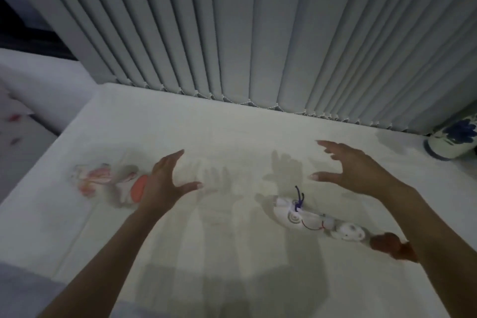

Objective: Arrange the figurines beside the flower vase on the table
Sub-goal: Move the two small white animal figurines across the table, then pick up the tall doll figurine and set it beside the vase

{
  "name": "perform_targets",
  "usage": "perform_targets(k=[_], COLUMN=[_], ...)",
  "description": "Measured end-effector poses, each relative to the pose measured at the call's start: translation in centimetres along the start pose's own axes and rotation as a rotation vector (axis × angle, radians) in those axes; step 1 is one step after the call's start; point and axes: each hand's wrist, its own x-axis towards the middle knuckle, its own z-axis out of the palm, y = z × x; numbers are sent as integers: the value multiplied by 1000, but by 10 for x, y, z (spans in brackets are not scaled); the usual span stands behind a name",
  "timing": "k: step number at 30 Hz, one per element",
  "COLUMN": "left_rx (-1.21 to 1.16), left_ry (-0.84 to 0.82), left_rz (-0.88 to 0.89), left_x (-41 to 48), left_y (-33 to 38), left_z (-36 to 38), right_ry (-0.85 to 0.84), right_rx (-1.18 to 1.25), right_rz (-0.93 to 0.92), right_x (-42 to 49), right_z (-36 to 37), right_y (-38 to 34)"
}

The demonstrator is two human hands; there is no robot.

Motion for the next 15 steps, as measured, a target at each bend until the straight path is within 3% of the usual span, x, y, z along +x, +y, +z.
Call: perform_targets(k=[6,10,15], left_rx=[-117,-234,-643], left_ry=[356,617,561], left_rz=[-217,-572,-1069], left_x=[-18,-27,-18], left_y=[-44,-74,-106], left_z=[-35,-45,-50], right_ry=[-175,-310,-491], right_rx=[-61,-58,120], right_rz=[-165,-304,-354], right_x=[73,110,127], right_z=[42,89,164], right_y=[-95,-177,-268])
